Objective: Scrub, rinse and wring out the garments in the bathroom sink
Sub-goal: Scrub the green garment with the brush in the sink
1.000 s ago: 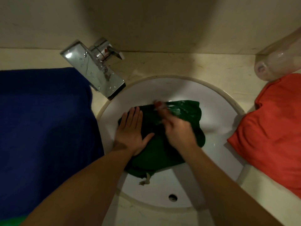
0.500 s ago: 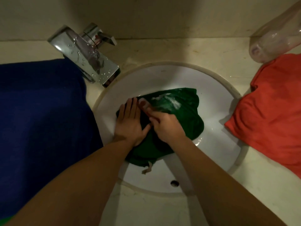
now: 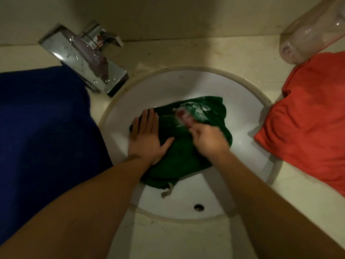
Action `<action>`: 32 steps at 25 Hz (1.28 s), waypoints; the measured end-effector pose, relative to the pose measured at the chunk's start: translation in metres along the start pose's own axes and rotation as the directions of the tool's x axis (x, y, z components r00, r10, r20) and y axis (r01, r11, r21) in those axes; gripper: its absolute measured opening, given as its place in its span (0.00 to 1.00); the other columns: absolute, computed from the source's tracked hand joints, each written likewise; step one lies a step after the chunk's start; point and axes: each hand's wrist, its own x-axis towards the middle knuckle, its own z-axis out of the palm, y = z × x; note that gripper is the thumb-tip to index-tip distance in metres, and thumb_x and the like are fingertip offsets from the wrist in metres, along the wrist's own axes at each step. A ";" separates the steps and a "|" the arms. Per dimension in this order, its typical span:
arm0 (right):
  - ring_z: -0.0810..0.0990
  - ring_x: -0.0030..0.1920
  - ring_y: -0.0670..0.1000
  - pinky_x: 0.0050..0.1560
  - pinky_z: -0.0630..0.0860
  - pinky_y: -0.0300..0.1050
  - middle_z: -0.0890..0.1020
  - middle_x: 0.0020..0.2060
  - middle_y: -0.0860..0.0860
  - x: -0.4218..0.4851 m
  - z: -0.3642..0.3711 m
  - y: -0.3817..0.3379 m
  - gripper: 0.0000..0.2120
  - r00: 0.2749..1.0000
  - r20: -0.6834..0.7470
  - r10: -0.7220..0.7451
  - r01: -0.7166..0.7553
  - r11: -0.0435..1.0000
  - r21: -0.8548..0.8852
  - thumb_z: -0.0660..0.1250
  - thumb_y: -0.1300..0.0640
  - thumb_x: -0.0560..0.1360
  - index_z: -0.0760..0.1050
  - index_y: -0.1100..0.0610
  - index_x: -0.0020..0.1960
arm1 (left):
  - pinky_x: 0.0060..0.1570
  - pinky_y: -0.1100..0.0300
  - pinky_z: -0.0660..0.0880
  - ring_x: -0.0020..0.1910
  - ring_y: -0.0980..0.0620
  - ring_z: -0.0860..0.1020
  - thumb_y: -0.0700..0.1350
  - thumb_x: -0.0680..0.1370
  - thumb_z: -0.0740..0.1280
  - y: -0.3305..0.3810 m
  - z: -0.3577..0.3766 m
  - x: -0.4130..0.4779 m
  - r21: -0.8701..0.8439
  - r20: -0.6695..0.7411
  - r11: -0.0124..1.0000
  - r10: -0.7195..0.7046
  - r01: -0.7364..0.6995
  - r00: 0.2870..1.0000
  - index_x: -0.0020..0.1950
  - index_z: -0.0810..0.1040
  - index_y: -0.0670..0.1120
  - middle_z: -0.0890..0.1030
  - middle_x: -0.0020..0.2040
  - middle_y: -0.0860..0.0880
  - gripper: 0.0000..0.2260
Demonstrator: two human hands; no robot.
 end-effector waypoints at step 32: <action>0.82 0.54 0.64 0.57 0.80 0.58 0.82 0.60 0.60 0.006 -0.006 -0.006 0.22 0.974 0.116 -0.197 0.209 0.972 -0.106 0.56 0.47 0.83 0.61 0.28 0.74 | 0.78 0.45 0.37 0.82 0.48 0.41 0.72 0.77 0.41 0.006 0.003 0.000 -0.010 -0.011 0.999 -0.032 0.032 0.999 0.83 0.45 0.44 0.45 0.84 0.46 0.43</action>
